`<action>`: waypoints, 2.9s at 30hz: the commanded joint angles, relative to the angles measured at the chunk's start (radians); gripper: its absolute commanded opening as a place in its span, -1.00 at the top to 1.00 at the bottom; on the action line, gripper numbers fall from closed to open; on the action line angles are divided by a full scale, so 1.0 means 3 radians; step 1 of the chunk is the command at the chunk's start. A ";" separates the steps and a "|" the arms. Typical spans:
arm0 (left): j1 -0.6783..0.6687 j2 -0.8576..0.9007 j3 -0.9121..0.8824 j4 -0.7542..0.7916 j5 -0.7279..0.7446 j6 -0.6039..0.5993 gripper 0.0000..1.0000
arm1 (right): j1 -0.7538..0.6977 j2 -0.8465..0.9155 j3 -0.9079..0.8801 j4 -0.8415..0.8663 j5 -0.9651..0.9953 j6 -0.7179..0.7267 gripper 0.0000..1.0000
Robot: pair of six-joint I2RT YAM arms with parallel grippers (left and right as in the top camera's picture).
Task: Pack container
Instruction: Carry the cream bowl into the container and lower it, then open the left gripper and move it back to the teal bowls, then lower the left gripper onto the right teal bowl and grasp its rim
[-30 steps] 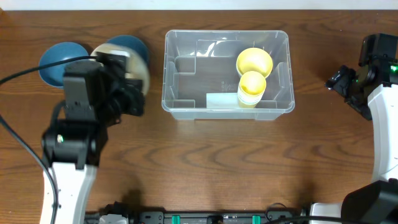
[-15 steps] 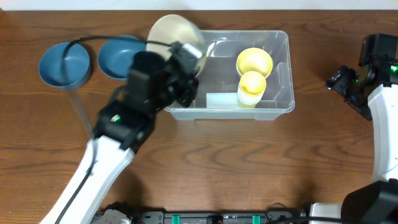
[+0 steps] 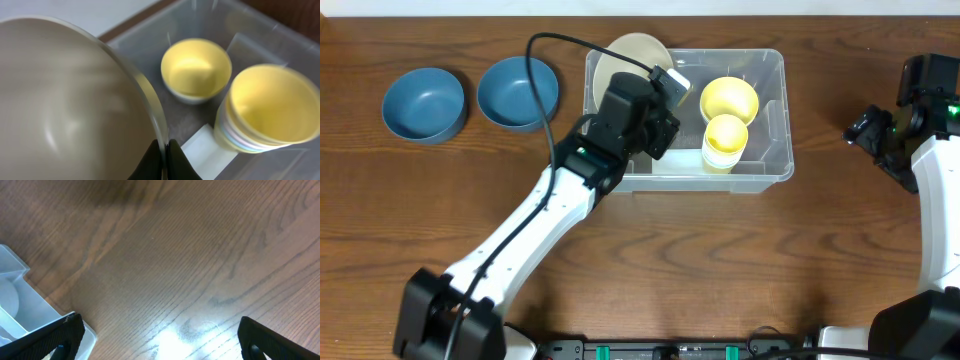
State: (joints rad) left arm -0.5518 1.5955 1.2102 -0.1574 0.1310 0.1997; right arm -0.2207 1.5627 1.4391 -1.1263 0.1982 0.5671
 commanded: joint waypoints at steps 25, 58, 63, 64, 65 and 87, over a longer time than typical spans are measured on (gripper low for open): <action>0.0001 0.0599 0.0050 0.0045 -0.0057 0.0039 0.88 | -0.0025 0.0009 0.0038 0.0000 0.0024 0.0041 -0.99; 0.0308 -0.0144 0.0113 -0.0135 -0.0500 -0.0448 0.28 | -0.0025 0.0009 0.0038 0.0000 0.0024 0.0041 -0.98; 0.0743 -0.0423 0.0113 -0.0420 -0.0779 -0.0533 0.06 | -0.0025 0.0009 0.0038 0.0000 0.0024 0.0041 -0.98; 0.0851 -0.0437 0.0113 -0.0464 -0.0778 -0.0595 0.04 | -0.0025 0.0009 0.0038 0.0000 0.0024 0.0041 -0.99; 0.0941 -0.0439 0.0113 -0.0504 -0.0778 -0.0659 0.02 | -0.0025 0.0009 0.0038 0.0000 0.0025 0.0041 -0.99; 0.1985 -0.0078 0.0103 -0.0717 -0.0746 -0.3258 -0.30 | -0.0025 0.0009 0.0038 0.0000 0.0024 0.0041 -0.98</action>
State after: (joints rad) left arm 0.0433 1.5444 1.2331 -0.3988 -0.1047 -0.6674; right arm -0.2207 1.5627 1.4391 -1.1267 0.1982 0.5671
